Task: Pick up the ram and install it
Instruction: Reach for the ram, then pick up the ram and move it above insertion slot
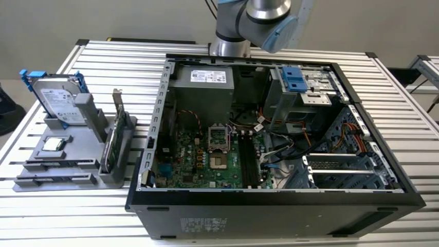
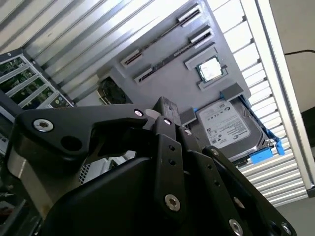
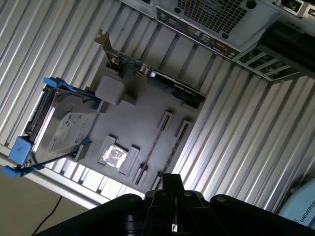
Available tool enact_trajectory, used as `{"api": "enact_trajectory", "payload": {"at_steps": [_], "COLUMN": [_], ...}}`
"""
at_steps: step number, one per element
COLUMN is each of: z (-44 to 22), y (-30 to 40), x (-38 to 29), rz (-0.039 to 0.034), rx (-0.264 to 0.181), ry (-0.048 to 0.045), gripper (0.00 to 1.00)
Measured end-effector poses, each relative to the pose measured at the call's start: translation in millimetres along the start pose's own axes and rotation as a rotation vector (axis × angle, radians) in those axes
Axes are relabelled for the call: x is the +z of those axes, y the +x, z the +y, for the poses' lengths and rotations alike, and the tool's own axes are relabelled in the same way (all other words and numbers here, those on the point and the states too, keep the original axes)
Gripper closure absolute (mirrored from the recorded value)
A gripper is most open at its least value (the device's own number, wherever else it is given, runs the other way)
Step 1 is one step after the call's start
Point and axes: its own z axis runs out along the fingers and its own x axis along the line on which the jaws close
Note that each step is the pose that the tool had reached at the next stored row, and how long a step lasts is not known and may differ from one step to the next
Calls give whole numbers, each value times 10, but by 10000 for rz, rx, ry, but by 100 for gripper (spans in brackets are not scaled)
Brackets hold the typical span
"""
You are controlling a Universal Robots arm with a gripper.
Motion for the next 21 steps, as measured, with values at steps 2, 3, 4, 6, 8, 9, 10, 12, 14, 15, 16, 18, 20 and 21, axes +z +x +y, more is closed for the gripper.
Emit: {"api": "enact_trajectory", "payload": {"at_steps": [2,3,4,6,8,9,10,12,14,15,16,18,20,21], "z": [-1,-1,-1,-2,-3,-3,-4,-5,-5,-6,-7,-8,-8,-9], "y": [0,0,1,1,1,1,2,2,3,3,3,3,4,4], "x": [1,1,1,1,0,0,0,0,0,0,-1,0,0,0], "rz": [-12,-18,-24,-36,-49,-55,-62,-74,-86,-92,-98,-111,-122,-127], "rx": [246,370,497,754,1011,1137,1277,1536,1785,1905,2029,2280,2515,2635], "ry": [2,3,5,8,12,14,15,19,21,23,26,28,31,31], "gripper": [100,100,100,100,100,100,100,100,100,100,100,100,100,100]}}
